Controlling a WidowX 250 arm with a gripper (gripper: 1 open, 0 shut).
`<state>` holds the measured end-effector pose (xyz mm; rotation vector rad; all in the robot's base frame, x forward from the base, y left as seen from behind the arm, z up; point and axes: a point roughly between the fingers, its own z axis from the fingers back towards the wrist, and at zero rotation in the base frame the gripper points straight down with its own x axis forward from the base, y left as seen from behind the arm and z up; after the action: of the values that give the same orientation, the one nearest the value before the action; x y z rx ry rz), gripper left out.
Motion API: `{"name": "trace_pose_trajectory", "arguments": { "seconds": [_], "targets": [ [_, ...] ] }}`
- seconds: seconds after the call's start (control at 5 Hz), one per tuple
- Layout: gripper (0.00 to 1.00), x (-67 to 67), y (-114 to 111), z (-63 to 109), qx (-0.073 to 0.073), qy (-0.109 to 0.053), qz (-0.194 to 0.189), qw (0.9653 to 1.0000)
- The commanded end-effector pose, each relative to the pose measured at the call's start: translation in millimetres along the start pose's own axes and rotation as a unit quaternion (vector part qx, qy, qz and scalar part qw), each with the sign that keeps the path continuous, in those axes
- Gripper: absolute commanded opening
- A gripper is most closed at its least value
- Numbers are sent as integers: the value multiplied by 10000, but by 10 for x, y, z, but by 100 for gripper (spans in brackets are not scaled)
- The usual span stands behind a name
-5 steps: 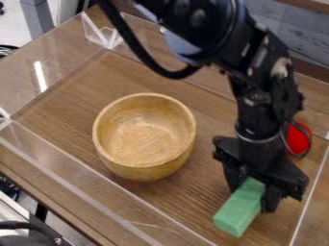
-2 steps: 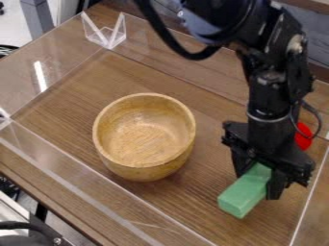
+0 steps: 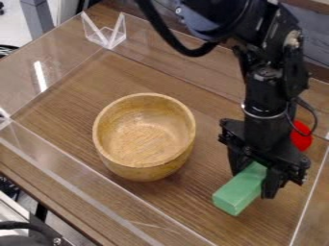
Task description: Remove the green stick from the brown bowl and put it on the table
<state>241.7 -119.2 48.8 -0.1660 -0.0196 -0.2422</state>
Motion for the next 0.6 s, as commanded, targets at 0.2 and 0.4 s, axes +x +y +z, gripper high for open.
{"name": "trace_pose_trajectory", "arguments": {
  "seconds": [0.2, 0.4],
  "targets": [
    [0, 87, 121, 32, -69, -155, -33, 9999],
    [0, 37, 92, 74, -81, -144, 17, 9999]
  ]
}}
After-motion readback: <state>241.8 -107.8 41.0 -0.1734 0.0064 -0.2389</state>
